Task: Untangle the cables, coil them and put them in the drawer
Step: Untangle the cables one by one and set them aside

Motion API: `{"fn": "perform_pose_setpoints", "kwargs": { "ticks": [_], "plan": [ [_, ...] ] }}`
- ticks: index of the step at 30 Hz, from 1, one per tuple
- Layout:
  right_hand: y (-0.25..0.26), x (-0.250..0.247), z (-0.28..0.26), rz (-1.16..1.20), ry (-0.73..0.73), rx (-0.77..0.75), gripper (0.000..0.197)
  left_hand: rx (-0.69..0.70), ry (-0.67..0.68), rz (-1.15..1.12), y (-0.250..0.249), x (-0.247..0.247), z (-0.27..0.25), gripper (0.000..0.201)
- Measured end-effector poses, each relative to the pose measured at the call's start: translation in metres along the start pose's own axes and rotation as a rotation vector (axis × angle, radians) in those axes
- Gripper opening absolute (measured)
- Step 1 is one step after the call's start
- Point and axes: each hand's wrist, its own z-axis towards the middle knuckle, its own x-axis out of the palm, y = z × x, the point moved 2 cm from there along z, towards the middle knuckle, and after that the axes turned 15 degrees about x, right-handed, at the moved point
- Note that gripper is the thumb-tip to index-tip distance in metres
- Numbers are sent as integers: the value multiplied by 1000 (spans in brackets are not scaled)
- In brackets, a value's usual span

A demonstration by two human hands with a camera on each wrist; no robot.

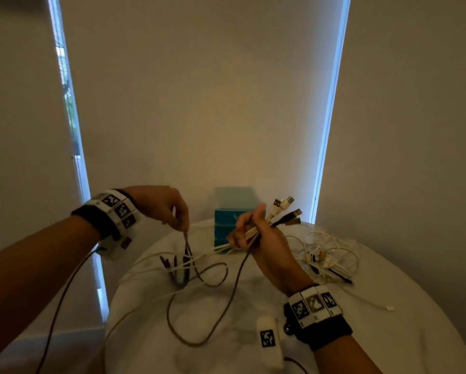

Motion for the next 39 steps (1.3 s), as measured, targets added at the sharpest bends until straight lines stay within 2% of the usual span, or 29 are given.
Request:
{"fn": "perform_pose_setpoints", "kwargs": {
  "ticks": [2, 4, 5, 6, 8, 10, 11, 12, 14, 16, 17, 19, 21, 24, 26, 28, 29, 33, 35, 37, 39],
  "plan": [
    [16, 14, 17, -161, -85, -32, 65, -162, -154, 103, 29, -32, -34, 13],
    [23, 26, 33, -356, -195, -23, 65, -428, -415, 321, 58, -57, -66, 17],
    [23, 34, 40, -425, -218, -17, 64, -575, -482, 422, 71, -61, -81, 24],
    [21, 38, 46, -469, -221, -12, 63, -694, -454, 494, 82, -58, -86, 34],
    [11, 46, 54, -525, -200, 15, 60, -873, -269, 549, 93, -38, -89, 50],
    [-5, 48, 60, -556, -191, 38, 58, -915, -183, 583, 86, -19, -82, 56],
    [-13, 48, 62, -563, -195, 46, 57, -869, -176, 583, 81, -13, -75, 58],
    [-20, 47, 64, -567, -202, 53, 56, -760, -186, 530, 73, -8, -67, 62],
    [-33, 43, 65, -577, -199, 58, 52, -447, -204, 167, 51, 5, -48, 74],
    [-38, 38, 61, -583, -195, 60, 47, -205, -117, -198, 16, 19, -30, 88],
    [-38, 36, 59, -575, -203, 58, 44, -133, -54, -292, -1, 25, -21, 93],
    [-32, 34, 54, -530, -230, 57, 40, -44, 52, -329, -28, 43, -4, 95],
    [-27, 32, 49, -498, -245, 64, 37, 43, 66, -314, -41, 64, 15, 86],
    [-24, 25, 42, -497, -244, 83, 41, 157, -55, -310, -44, 93, 42, 57],
    [-29, 14, 39, -444, -250, 109, 54, 182, -66, -478, -45, 107, 53, 42],
    [-33, -1, 37, -316, -289, 143, 59, 162, -21, -649, -48, 114, 56, 41],
    [-35, -12, 36, -198, -307, 165, 61, 145, 9, -663, -48, 115, 55, 41],
    [-47, -39, 26, 393, -328, 222, 54, 45, 45, -452, -27, 121, 45, 47],
    [-50, -41, 20, 589, -276, 214, 54, -20, 56, -357, -10, 124, 39, 52],
    [-52, -46, 16, 612, -233, 203, 57, -105, 95, -236, 12, 127, 26, 50],
    [-53, -53, 12, 536, -216, 207, 57, -171, 86, -108, 43, 124, 4, 56]
  ]
}}
